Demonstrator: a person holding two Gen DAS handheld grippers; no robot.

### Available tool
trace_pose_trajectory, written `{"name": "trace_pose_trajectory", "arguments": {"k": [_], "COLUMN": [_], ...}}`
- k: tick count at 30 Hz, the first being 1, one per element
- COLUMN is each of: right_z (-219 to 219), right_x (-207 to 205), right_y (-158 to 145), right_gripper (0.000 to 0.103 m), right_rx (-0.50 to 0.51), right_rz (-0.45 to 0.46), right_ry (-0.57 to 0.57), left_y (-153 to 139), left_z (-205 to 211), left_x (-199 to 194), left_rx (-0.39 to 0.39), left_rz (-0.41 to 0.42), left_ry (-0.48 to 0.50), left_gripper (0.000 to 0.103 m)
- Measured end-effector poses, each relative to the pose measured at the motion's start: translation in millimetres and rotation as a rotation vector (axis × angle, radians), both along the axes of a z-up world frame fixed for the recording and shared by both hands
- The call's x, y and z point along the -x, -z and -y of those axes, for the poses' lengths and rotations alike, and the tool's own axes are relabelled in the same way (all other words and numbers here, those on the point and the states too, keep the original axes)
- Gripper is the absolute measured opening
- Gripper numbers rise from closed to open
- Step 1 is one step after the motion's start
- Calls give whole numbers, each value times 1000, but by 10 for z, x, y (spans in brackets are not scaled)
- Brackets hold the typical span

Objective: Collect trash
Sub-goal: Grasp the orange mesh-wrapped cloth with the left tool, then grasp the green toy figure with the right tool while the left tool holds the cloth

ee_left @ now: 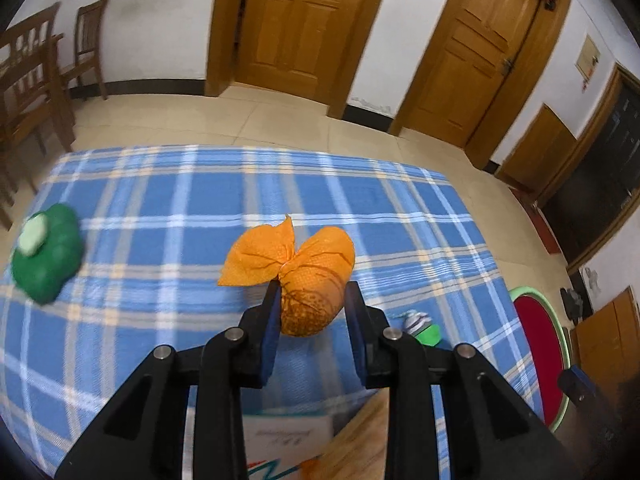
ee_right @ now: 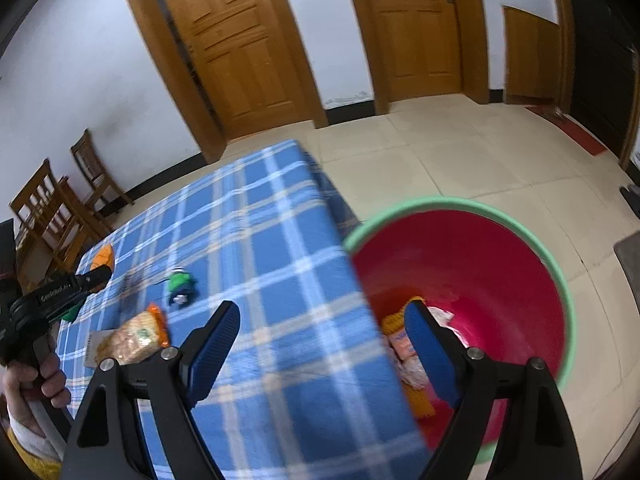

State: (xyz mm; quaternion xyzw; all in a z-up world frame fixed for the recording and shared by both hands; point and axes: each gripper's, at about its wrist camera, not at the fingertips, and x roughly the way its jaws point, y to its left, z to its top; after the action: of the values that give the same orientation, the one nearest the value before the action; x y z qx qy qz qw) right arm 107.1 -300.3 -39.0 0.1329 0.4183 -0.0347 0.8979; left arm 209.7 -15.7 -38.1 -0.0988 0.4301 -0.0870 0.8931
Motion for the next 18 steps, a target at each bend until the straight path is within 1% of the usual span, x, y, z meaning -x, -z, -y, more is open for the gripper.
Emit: {"name": "trace_pose_trajectory", "arguments": {"k": [7,15,18], "right_z": [-448,-834,-967], "right_x": [-263,-584,-688], "right_y": [25,134,198], "right_gripper": [85,75,71], "right_rx": [20,34,34], "right_rz": [-10,-25,-39], "right_ry": [-91,-152,-182], "left_y": [65,150,189], "left_z": [-361,-626,-706], "left_x": [168,245,247], "left_rx": [7,-2,11], "left_rz": [4,24,23], "left_ry": [-98,-170,-185], "left_gripper": [30,30,30]}}
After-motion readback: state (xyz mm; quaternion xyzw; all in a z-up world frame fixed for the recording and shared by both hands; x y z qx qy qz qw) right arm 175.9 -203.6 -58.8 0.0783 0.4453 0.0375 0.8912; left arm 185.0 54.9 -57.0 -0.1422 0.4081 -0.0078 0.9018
